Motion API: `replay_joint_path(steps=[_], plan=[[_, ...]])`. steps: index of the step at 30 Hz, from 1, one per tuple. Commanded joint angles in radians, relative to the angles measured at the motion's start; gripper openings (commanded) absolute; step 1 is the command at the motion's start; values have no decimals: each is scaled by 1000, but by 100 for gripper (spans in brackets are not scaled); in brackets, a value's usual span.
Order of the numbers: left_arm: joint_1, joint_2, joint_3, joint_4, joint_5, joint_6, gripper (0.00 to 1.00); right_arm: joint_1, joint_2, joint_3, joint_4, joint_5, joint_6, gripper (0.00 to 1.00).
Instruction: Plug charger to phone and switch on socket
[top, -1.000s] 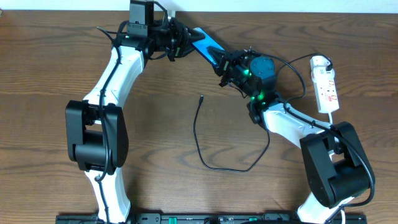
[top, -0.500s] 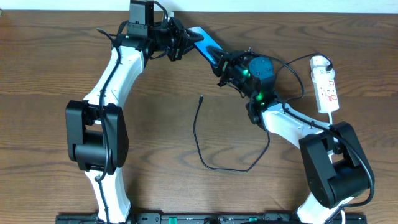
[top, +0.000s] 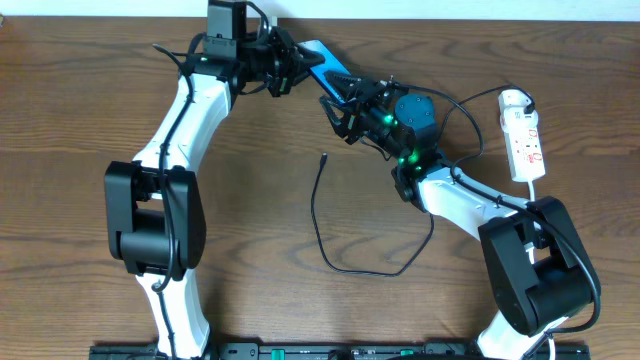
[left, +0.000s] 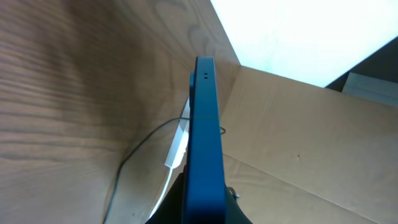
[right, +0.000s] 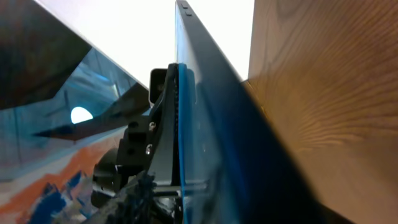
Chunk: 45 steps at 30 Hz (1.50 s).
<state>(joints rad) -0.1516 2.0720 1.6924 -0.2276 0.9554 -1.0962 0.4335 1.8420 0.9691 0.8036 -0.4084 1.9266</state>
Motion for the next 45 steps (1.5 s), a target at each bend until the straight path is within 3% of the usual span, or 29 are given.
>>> replay_joint_path(steps=[1,10,15,19,24,26,28,31,45], plan=[[39,-19,3,9,23,86,7,-2,-7,19,-1,-3,-114,55],[153,-19,3,8,242,265,7,-64,-7,18,-53,-99,-398,73],[230,-19,1,5,386,296,7,-109,-7,18,-110,-175,-567,77],[260,-19,0,6,543,301,7,-119,-7,18,-200,-251,-866,70],[257,-19,0,2,618,311,8,-118,-7,18,-470,-248,-1014,68],[257,-19,0,2,618,315,7,-118,-7,18,-534,-235,-1038,58],[257,-19,0,7,617,320,8,-119,-7,18,-613,-184,-1038,40],[257,-19,0,6,615,343,8,-113,-7,18,-683,-137,-1038,30],[257,-19,0,9,577,317,7,35,-7,18,-743,35,-1051,35]])
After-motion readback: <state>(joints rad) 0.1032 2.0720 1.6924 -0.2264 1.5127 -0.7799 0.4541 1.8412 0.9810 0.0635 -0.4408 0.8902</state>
